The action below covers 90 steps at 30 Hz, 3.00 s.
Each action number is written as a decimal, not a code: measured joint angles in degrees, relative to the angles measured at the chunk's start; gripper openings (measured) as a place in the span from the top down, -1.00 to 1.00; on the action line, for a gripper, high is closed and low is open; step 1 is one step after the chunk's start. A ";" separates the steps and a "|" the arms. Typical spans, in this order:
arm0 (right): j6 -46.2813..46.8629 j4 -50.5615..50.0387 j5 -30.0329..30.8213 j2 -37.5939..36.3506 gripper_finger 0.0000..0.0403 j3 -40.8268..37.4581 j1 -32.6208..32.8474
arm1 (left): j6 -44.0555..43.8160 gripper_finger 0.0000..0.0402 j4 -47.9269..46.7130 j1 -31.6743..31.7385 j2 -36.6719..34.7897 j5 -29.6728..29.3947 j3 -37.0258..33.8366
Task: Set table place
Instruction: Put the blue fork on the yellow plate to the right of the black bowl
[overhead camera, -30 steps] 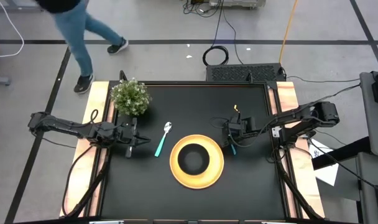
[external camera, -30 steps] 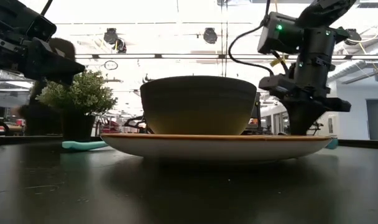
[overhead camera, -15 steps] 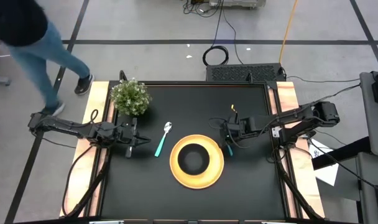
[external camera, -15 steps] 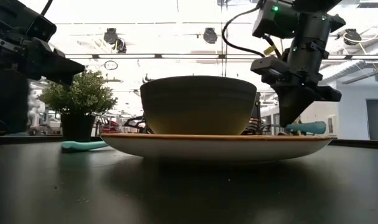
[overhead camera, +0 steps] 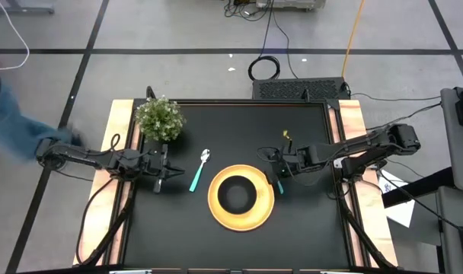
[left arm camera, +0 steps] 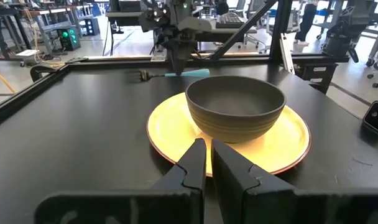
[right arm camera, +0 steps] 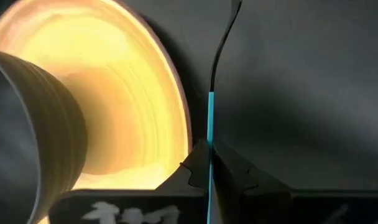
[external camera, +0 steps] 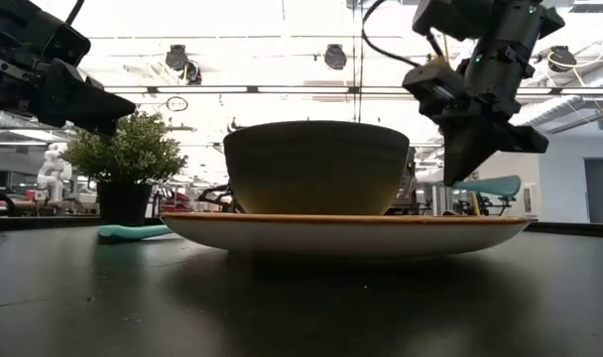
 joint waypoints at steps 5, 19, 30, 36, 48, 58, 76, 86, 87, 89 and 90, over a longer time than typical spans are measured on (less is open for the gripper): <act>0.00 -0.85 1.77 -1.95 1.00 -0.02 0.48 | -0.13 0.85 0.04 0.01 0.01 0.05 0.00; -3.00 1.08 7.56 -7.50 1.00 -0.02 3.35 | -0.24 0.85 0.17 0.02 0.01 -0.02 0.00; -3.27 0.96 7.55 -7.44 1.00 -0.04 3.35 | -0.24 0.85 0.21 0.00 0.00 -0.06 0.00; -3.28 0.96 7.55 -7.44 1.00 -0.04 3.35 | -0.24 0.85 0.19 0.01 0.02 -0.06 0.00; -3.43 0.96 7.61 -7.44 1.00 -0.04 3.35 | -0.24 0.85 0.19 0.00 0.00 -0.06 0.00; -5.32 1.21 10.73 -7.44 1.00 -0.04 3.97 | -0.33 0.85 0.19 0.01 0.00 -0.06 0.00; -12.62 3.27 23.14 -14.78 1.00 -0.13 9.56 | -0.48 0.85 0.15 0.00 0.02 -0.06 0.00; -9.56 13.81 22.68 -15.96 1.00 -7.88 9.69 | -0.74 0.85 0.17 0.00 0.02 -0.06 0.00; -8.55 15.11 22.32 -15.95 1.00 -9.02 9.79 | -0.76 0.85 0.17 0.01 0.01 -0.06 0.00; -6.53 17.72 21.19 -15.94 1.00 -11.08 10.27 | -0.78 0.85 0.17 0.01 0.00 -0.06 0.00; -5.32 19.29 20.76 -15.94 1.00 -11.90 10.57 | -0.81 0.85 0.17 0.00 0.01 -0.06 0.00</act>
